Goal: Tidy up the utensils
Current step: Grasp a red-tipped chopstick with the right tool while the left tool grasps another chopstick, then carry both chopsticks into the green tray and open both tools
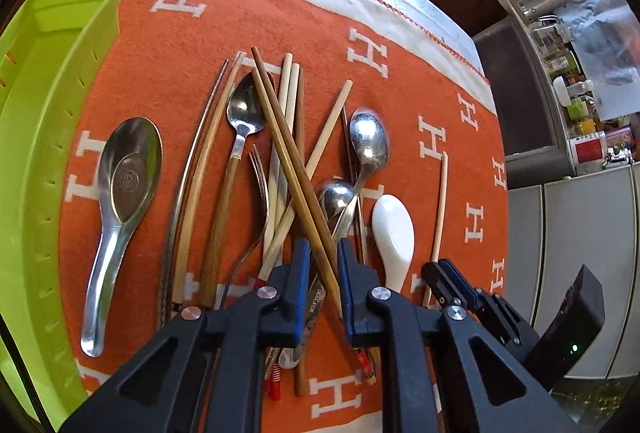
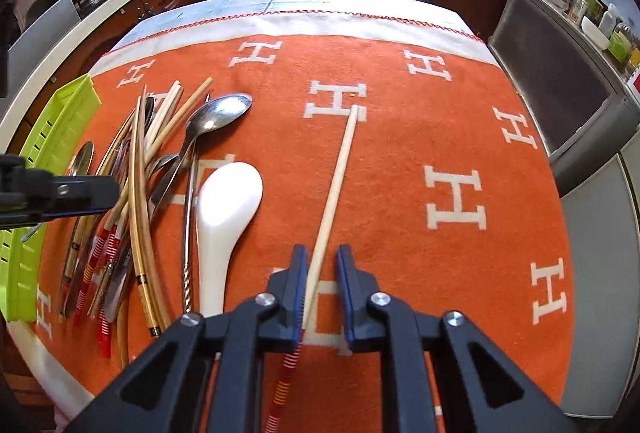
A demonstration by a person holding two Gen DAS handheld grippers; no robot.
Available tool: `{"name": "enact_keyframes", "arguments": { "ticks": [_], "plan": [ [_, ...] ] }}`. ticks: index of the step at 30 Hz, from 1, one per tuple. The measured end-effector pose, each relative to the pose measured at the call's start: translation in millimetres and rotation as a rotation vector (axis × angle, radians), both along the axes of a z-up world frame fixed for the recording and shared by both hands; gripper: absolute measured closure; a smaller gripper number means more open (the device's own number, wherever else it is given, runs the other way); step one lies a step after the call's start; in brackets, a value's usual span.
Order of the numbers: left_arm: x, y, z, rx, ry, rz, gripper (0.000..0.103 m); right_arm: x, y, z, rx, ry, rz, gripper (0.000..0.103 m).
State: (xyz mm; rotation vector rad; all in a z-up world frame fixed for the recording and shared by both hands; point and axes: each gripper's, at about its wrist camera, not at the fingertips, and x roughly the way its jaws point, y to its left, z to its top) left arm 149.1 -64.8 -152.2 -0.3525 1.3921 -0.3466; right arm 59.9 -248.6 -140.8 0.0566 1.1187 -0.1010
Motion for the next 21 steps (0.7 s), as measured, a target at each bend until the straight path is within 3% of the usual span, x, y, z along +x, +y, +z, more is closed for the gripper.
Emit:
{"name": "enact_keyframes", "arguments": {
  "ticks": [17,21],
  "plan": [
    [4.8,-13.7,-11.2,0.126,0.013,0.012,0.092,-5.8,-9.3,-1.9,0.059,-0.029,0.001,0.094],
    [5.0,-18.9,-12.9,0.154,-0.005,0.007,0.097,-7.3,-9.2,-1.8,0.057,-0.037,0.006,0.094]
  ]
}}
